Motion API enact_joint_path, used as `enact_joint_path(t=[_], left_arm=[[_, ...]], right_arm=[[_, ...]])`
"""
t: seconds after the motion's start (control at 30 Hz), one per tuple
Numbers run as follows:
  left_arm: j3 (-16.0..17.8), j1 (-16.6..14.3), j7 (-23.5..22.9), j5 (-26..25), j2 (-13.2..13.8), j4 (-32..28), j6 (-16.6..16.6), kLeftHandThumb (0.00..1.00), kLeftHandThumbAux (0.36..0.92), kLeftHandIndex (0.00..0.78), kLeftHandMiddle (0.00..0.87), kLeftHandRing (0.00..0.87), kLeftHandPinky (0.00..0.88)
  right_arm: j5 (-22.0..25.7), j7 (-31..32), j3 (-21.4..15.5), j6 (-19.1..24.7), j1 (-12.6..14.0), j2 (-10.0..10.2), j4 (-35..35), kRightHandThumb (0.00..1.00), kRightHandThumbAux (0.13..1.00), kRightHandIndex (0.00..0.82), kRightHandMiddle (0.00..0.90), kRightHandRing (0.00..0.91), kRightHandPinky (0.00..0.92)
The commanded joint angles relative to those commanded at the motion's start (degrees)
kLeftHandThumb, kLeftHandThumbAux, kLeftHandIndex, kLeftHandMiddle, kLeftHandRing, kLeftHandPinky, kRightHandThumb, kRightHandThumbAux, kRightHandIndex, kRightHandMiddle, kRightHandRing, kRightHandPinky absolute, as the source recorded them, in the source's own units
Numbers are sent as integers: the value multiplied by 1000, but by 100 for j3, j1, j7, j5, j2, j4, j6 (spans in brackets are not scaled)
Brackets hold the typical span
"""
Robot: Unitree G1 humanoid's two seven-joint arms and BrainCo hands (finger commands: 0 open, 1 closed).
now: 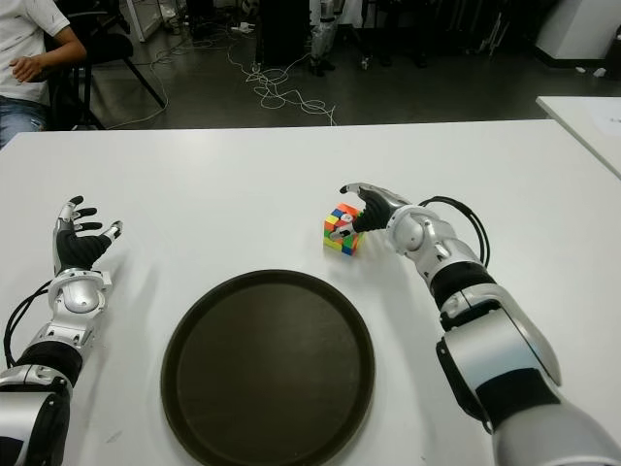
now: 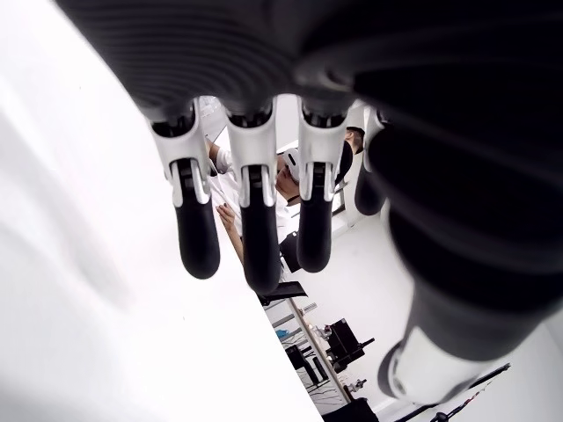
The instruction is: Pick up the Rubik's Cube and put it in the plate
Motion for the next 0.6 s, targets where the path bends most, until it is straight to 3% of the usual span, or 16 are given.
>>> enact_joint_path(t=[0.6], left_arm=[[-88, -16, 104, 128, 41, 46, 42, 156, 779, 131, 197, 219, 275]], right_arm=[[-332, -73, 320, 84, -132, 48, 48, 0, 561, 61, 67, 54, 48]])
